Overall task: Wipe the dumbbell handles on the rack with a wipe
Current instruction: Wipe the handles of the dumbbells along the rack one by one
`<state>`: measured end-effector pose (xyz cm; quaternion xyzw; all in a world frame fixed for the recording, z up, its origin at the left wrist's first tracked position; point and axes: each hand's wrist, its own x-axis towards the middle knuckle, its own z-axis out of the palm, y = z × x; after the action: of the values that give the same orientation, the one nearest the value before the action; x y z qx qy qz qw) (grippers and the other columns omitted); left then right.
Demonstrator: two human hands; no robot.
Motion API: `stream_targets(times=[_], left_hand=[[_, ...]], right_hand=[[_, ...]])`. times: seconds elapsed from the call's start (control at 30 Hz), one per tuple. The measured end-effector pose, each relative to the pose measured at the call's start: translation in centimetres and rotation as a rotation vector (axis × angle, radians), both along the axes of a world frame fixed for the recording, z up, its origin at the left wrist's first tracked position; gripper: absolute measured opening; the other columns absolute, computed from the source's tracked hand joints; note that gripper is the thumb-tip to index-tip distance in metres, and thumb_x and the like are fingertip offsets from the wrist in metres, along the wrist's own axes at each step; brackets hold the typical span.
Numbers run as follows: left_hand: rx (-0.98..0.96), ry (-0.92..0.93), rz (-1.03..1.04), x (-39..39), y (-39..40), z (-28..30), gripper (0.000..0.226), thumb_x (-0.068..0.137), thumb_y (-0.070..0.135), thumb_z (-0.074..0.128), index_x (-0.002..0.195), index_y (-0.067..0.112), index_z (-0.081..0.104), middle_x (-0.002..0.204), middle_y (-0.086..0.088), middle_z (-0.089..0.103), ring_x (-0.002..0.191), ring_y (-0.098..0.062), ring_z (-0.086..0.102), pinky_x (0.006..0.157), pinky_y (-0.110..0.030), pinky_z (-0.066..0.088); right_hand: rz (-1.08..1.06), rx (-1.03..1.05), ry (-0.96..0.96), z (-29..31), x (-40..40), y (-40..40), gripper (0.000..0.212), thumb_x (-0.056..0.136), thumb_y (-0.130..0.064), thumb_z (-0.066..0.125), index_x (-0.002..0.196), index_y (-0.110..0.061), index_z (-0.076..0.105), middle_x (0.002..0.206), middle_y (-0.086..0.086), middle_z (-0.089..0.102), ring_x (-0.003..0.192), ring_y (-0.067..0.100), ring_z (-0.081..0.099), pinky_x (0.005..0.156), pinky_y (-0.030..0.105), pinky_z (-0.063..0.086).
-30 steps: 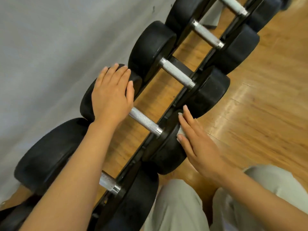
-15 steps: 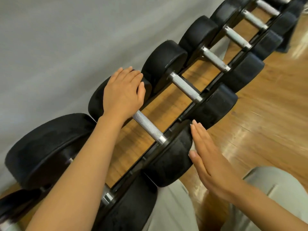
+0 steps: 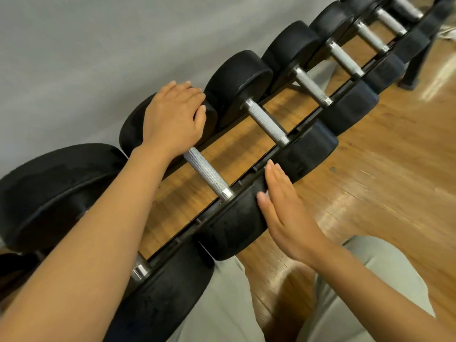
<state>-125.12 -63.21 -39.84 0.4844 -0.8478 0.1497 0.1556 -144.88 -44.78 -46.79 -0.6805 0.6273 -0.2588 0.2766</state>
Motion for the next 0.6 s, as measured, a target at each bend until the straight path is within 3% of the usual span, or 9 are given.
stream_targets(times=[0.2,0.3,0.6], left_hand=[[0.002,0.0,0.003,0.0,-0.1,-0.1,0.046,0.103,0.029,0.036,0.137,0.007,0.056,0.142,-0.009,0.056,0.139,-0.024,0.042,0.12,-0.039,0.021],[-0.002,0.005,0.0,0.1,-0.1,-0.2,0.045,0.103,0.029,0.037,0.137,0.007,0.056,0.142,-0.01,0.056,0.139,-0.024,0.043,0.119,-0.039,0.022],[0.015,0.014,0.006,0.0,0.0,-0.2,0.045,0.104,0.03,0.036,0.139,0.008,0.054,0.144,-0.009,0.053,0.141,-0.024,0.04,0.121,-0.039,0.021]], right_hand=[[0.047,-0.112,0.24,1.6,2.5,-1.7,0.064,0.104,-0.047,0.018,0.154,-0.014,-0.005,0.162,-0.001,-0.011,0.147,0.009,-0.017,0.119,0.023,-0.011],[0.101,-0.322,0.444,-0.6,2.5,2.6,0.064,0.105,-0.045,0.02,0.155,-0.005,0.01,0.163,0.01,0.004,0.151,0.02,-0.003,0.121,0.034,0.0],[0.045,-0.428,0.528,0.1,6.1,-1.0,0.063,0.105,-0.042,0.023,0.153,0.0,0.017,0.161,0.016,0.011,0.15,0.027,0.005,0.121,0.041,0.004]])
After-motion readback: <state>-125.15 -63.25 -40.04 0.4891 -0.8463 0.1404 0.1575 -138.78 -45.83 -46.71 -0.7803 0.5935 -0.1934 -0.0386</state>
